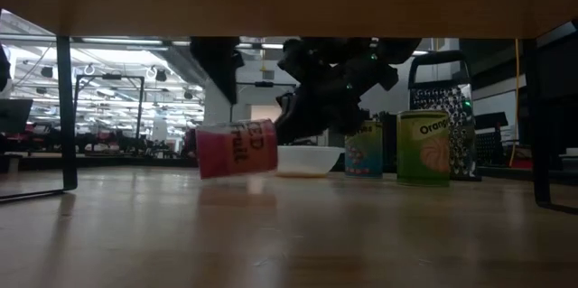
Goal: Pick and place cans onto a shelf
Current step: Put the canned mixed fruit on the shelf
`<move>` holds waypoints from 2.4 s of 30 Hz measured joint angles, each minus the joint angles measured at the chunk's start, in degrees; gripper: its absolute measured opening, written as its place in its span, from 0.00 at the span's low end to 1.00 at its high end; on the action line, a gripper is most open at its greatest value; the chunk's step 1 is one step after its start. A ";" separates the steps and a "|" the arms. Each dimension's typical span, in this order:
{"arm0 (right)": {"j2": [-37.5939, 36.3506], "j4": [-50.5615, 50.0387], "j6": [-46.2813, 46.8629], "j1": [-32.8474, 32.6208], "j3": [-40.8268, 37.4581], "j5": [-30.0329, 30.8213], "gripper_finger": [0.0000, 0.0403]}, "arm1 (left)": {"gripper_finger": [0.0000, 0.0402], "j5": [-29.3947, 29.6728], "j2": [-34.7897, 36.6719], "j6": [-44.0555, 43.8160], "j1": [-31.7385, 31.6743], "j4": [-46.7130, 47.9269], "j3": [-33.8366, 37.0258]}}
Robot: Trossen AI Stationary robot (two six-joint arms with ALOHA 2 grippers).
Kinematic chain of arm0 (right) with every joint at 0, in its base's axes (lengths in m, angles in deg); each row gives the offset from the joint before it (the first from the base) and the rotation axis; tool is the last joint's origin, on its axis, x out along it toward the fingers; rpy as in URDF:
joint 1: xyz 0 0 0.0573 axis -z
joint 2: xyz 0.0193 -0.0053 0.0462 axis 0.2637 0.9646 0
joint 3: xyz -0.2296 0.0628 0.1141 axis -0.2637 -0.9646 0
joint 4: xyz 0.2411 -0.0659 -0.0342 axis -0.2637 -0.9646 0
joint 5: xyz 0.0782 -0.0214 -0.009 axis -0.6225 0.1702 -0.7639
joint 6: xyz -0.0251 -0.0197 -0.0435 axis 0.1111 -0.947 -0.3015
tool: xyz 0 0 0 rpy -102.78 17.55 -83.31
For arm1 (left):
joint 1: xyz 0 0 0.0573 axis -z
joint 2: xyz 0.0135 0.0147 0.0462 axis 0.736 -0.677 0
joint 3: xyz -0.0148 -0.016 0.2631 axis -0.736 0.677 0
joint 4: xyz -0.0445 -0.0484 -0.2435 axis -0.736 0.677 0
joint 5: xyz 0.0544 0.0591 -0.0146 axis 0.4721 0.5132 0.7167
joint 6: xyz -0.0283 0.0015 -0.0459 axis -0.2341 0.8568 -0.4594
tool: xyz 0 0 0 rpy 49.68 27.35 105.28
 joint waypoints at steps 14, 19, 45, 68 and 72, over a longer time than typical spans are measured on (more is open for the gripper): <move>-10.18 -13.40 -0.21 5.29 0.30 2.32 0.01 | 0.30 6.21 1.87 0.22 -5.22 1.99 0.01; -16.85 -21.70 -0.25 6.79 0.30 2.95 0.01 | 0.30 7.37 1.87 0.51 -7.48 1.57 0.01; -28.77 -82.34 15.22 -4.53 37.64 5.80 0.01 | 0.30 7.35 1.83 0.59 -9.98 -0.57 0.01; -21.47 -92.86 62.78 -19.52 37.48 -8.07 0.01 | 0.30 7.35 1.79 0.45 -9.98 -1.41 0.01; -18.08 -92.98 67.55 -22.09 37.48 -11.78 0.01 | 0.30 7.30 1.79 0.02 -9.98 -1.44 0.01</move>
